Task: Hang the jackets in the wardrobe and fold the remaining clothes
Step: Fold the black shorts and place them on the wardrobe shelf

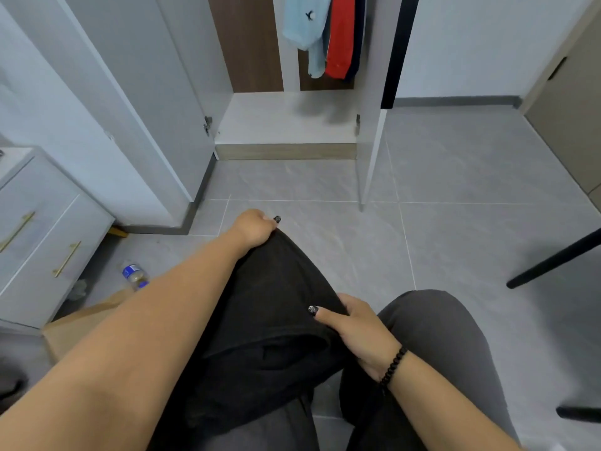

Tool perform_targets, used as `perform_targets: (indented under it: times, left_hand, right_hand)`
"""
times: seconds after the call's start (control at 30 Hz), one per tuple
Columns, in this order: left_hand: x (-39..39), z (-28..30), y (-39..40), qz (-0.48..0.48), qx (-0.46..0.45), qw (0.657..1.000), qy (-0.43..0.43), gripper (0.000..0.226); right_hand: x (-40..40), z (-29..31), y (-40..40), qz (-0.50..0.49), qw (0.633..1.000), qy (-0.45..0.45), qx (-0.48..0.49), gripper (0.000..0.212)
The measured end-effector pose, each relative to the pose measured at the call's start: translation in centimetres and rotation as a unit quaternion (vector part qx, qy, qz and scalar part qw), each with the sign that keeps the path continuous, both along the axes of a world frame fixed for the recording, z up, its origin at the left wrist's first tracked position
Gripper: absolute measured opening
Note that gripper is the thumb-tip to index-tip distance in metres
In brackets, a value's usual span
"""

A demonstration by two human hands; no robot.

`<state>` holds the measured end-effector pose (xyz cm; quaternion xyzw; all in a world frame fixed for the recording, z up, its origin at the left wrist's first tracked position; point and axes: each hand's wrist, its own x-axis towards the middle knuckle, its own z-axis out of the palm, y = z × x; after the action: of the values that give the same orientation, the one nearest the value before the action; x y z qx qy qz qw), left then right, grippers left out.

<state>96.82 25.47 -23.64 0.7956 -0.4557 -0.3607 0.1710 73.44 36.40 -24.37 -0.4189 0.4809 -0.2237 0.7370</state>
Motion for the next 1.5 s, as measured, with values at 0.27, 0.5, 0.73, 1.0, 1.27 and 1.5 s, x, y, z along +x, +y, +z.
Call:
perform_targets:
  times: [0.27,0.5,0.73,1.0,1.27,1.5]
  left_hand:
    - [1.9,-3.4,-2.7,-0.012,0.228,0.944,0.238,0.068]
    - [6.2,-7.3,-5.5,0.003,0.350,0.859,0.373,0.076]
    - [10.9,0.8,-8.3,0.008,0.212,0.846,0.489,0.089]
    - [14.2,17.7,-11.8,0.059,0.066,0.893,0.441,0.062]
    - [16.3,35.9,-16.1,0.047,-0.108,0.917,0.381,0.047]
    - [17.3,50.8,-19.3,-0.004,-0.242,0.892,0.382,0.059]
  right_hand:
    - [0.5,5.0,-9.0,0.132,0.954,0.126,-0.236,0.023]
    - [1.7,5.2,-16.8,0.203,0.943,0.156,-0.210,0.017]
    - [3.9,9.6,-21.7,0.191,0.937,0.234,-0.176,0.011]
    - [7.3,22.9,-25.2,0.199,0.888,0.322,-0.261,0.014]
    - [8.1,41.1,-32.3,0.121,0.864,0.331,-0.361,0.022]
    - [9.8,54.3,-36.2,0.076,0.839,0.299,-0.448,0.028]
